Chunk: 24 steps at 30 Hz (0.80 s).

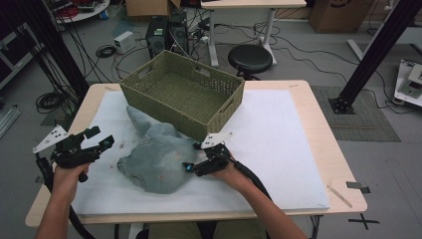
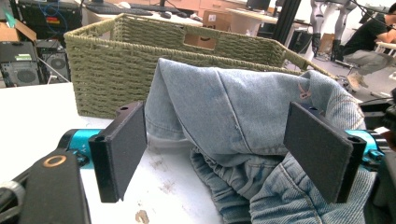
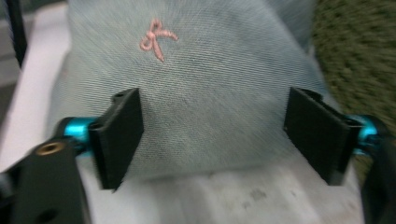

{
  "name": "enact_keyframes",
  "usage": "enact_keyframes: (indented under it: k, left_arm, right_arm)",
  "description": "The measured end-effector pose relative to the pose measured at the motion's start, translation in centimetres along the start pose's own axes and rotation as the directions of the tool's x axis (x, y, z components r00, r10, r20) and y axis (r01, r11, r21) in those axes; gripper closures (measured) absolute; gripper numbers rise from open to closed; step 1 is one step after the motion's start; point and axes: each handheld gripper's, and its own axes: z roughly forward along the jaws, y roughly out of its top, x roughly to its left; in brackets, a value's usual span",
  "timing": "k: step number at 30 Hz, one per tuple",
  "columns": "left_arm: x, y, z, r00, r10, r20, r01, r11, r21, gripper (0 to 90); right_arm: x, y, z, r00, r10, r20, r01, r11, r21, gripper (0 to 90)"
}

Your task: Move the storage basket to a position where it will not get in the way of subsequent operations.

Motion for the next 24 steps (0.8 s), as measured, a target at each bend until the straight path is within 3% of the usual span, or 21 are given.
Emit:
enact_keyframes:
  k: [3,12,14,17,24]
  left_arm:
    - [0.0,-0.1,0.1,1.0,-0.003,0.007,0.003,0.9999,0.011,21.4]
    - [0.2,-0.2,0.1,0.9997,-0.022,0.002,0.022,0.9997,0.006,21.5]
    - [0.3,-0.2,0.0,0.9997,-0.026,-0.001,0.026,0.9997,-0.002,21.5]
    - [0.4,0.0,-0.1,0.9996,-0.028,-0.006,0.028,0.9996,-0.003,21.5]
    - [0.3,0.0,0.1,0.9996,-0.027,-0.006,0.027,0.9996,0.001,21.5]
  right_arm:
    - [-0.1,0.1,1.3,0.9999,-0.013,0.001,0.013,0.999,0.036,38.0]
    - [0.0,0.6,2.4,0.9955,-0.095,0.001,0.094,0.989,0.118,85.4]
    - [-0.1,0.6,2.2,0.9943,-0.107,-0.007,0.107,0.986,0.126,87.5]
    - [-0.4,0.6,1.3,0.9957,-0.085,-0.037,0.089,0.988,0.126,88.3]
    - [-0.9,-0.6,-2.8,0.9898,-0.103,-0.098,0.11,0.991,0.076,88.6]
